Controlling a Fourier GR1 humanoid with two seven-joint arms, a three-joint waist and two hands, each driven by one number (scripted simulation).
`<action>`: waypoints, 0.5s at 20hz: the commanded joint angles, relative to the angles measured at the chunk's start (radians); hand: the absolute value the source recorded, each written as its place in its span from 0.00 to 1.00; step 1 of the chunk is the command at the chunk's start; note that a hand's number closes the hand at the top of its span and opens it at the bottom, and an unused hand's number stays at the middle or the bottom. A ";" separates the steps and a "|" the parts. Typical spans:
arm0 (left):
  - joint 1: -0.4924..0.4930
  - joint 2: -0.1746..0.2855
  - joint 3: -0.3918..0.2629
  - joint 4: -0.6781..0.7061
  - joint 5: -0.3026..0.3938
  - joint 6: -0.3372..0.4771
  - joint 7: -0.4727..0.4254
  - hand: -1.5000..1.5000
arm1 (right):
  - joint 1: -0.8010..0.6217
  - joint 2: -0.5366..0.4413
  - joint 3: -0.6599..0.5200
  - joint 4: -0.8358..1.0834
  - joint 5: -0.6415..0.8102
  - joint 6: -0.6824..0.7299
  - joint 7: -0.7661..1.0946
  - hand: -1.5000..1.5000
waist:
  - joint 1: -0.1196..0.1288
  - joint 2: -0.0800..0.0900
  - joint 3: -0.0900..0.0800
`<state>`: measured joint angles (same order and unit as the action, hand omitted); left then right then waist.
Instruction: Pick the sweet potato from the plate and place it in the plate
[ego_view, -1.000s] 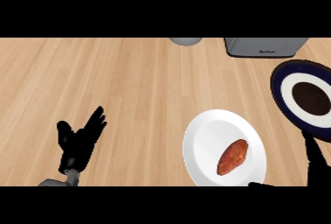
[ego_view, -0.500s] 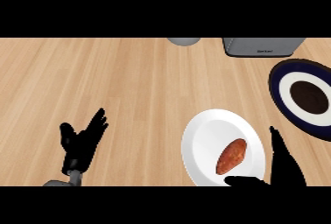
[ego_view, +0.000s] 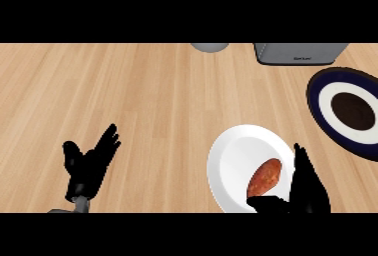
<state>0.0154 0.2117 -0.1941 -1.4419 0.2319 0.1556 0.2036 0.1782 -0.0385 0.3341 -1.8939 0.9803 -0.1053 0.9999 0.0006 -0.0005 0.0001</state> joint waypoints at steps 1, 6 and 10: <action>0.012 -0.009 0.008 -0.029 -0.013 -0.023 0.010 0.50 | -0.088 0.013 -0.069 0.102 0.012 0.002 0.021 0.00 | 0.002 0.000 0.000; 0.012 -0.052 0.019 0.026 -0.052 -0.019 -0.023 0.50 | -0.101 0.013 -0.082 0.155 -0.014 0.035 0.003 0.00 | 0.000 0.001 0.000; -0.062 -0.065 0.051 0.061 -0.067 -0.028 0.016 0.50 | -0.064 0.029 -0.037 0.117 -0.006 0.054 0.028 0.00 | -0.003 0.000 0.000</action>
<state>0.0061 0.1771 -0.1563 -1.4214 0.1889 0.1225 0.2070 0.1179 -0.0196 0.2886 -1.7638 0.9756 -0.0991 0.9912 0.0000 -0.0001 0.0001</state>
